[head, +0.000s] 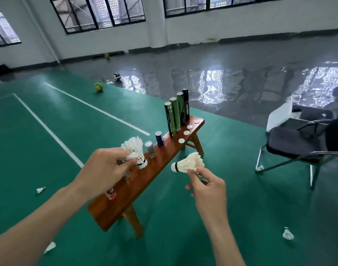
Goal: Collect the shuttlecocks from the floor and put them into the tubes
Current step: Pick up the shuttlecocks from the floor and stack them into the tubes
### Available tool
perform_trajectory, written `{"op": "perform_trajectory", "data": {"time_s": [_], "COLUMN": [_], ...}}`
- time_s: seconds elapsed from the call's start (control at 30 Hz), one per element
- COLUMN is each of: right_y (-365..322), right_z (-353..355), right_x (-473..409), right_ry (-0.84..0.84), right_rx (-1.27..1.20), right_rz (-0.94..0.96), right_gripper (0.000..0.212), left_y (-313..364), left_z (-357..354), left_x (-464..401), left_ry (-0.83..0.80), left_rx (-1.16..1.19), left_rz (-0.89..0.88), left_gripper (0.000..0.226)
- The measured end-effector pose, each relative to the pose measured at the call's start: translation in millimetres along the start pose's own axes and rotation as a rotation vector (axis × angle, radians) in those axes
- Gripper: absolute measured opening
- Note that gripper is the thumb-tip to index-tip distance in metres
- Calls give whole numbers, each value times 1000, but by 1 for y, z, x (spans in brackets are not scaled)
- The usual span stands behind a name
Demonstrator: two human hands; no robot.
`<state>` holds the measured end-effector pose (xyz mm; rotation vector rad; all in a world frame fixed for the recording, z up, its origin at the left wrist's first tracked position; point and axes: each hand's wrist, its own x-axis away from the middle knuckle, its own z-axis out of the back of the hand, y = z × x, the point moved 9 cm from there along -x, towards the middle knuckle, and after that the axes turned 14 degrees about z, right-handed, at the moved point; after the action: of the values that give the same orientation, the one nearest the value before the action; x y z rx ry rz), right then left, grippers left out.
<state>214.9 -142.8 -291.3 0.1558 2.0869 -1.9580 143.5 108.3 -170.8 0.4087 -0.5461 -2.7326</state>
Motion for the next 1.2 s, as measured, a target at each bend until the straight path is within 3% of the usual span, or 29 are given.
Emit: {"op": "perform_trajectory", "data": {"time_s": [0.13, 0.27, 0.43, 0.57, 0.83, 1.07, 1.2], "right_y": [25, 48, 70, 97, 193, 256, 292], "right_z": [-49, -88, -116, -117, -135, -163, -185], "right_x": [-82, -171, -275, -343, -510, -653, -708], "right_ry": [-57, -53, -42, 20, 31, -90, -121], "right_rx": [9, 60, 167, 152, 127, 125, 118], "right_rz": [47, 85, 132, 122, 77, -14, -78], "right_gripper": [23, 15, 12, 16, 19, 17, 18], "left_y": [-30, -57, -67, -80, -121, -152, -168], "left_z": [-30, -62, -139, -178, -256, -311, -337], "left_x": [-93, -185, -277, -359, -539, -668, -730], "left_ry": [-57, -82, -232, -246, -235, -269, -208], "left_rx": [6, 81, 101, 144, 166, -3, 0], "left_rz": [-13, -17, -86, 5, 146, 284, 328], "left_gripper": [41, 40, 47, 34, 43, 23, 16]}}
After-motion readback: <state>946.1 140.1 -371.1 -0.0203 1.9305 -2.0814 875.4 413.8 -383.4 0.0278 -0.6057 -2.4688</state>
